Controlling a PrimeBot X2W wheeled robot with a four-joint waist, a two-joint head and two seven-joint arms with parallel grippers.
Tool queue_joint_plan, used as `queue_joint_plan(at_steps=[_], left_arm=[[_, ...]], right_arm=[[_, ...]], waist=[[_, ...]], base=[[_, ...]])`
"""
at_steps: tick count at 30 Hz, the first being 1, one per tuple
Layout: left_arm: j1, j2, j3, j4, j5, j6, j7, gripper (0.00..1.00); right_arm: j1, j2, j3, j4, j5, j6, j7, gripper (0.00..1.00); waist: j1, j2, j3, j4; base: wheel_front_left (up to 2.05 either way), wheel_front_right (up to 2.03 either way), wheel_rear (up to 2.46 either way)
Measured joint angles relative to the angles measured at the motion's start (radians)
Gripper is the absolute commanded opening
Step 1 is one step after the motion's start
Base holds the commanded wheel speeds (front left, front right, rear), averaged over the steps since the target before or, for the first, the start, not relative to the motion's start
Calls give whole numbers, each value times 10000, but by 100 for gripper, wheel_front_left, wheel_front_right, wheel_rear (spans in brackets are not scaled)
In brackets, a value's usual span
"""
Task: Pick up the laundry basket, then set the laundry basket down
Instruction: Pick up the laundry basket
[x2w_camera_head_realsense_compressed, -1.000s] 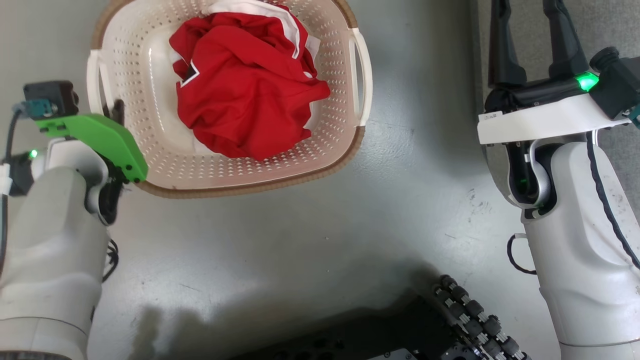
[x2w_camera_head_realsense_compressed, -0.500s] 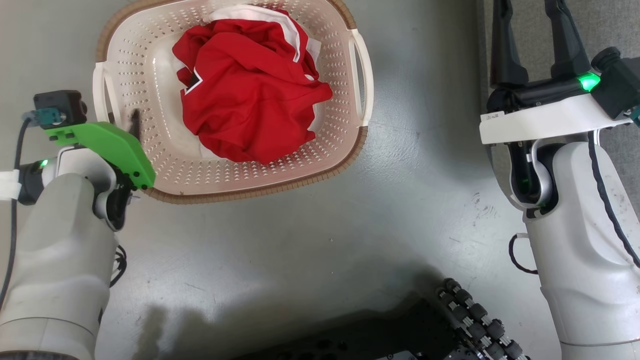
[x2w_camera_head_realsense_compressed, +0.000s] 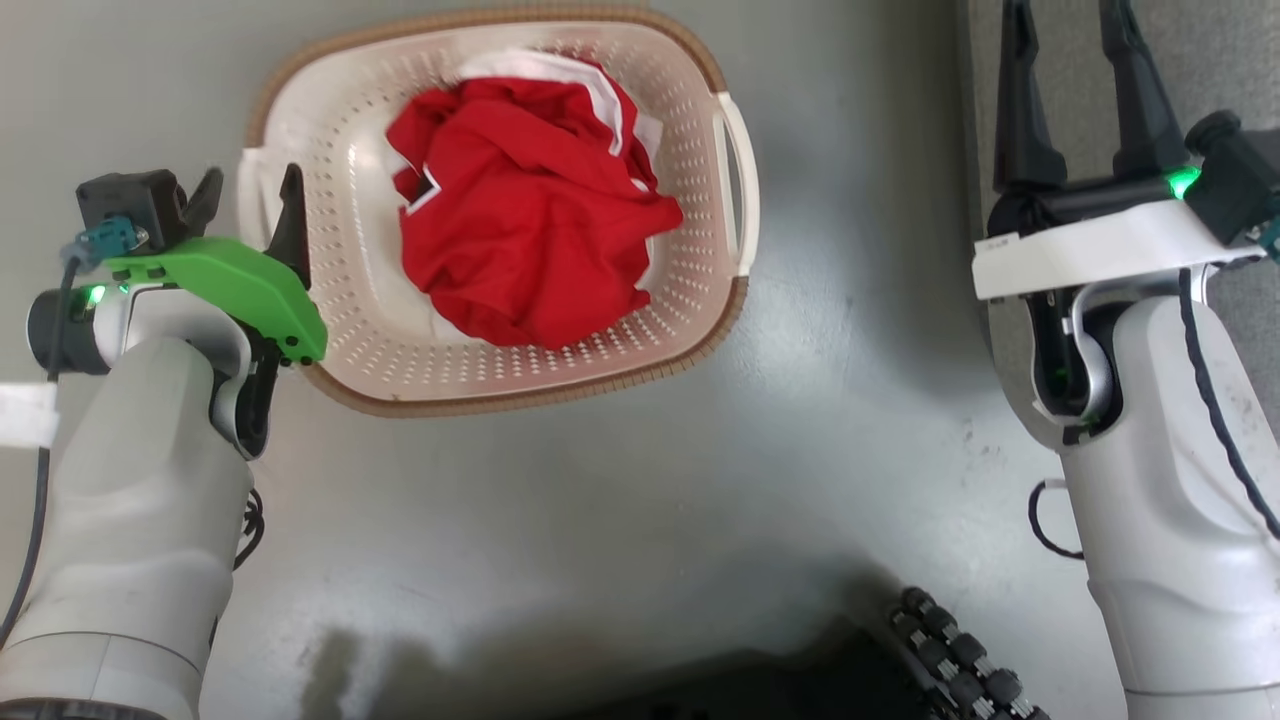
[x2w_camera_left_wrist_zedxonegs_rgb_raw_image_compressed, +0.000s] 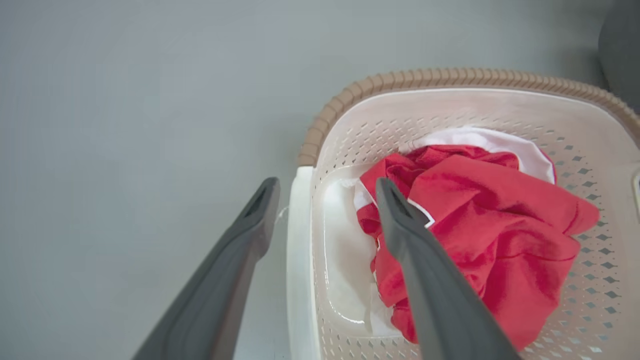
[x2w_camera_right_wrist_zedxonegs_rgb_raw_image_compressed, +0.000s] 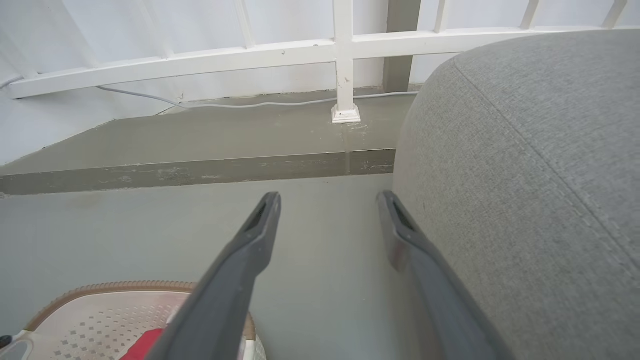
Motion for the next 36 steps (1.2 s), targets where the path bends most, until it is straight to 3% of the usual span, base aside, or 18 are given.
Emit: queue_joint_plan(at_steps=[14, 24, 36], left_arm=[[698, -67, -107, -1034, 608, 6, -458, 100], [1468, -61, 481, -3484, 1108, 345, -456, 100], [3135, -40, 803, -5379, 1678, 798, -456, 100]], right_arm=[[805, -75, -451, 408, -178, 54, 2, 100], [1362, -125, -734, 466, -224, 88, 2, 100], [2182, -142, -715, 472, -314, 186, 2, 100]], waist=[[0, 0, -1701, 503], [-1, 0, -3101, 822], [-1, 0, -4744, 1053]], base=[[0, 0, 0], [0, 0, 0], [0, 0, 0]])
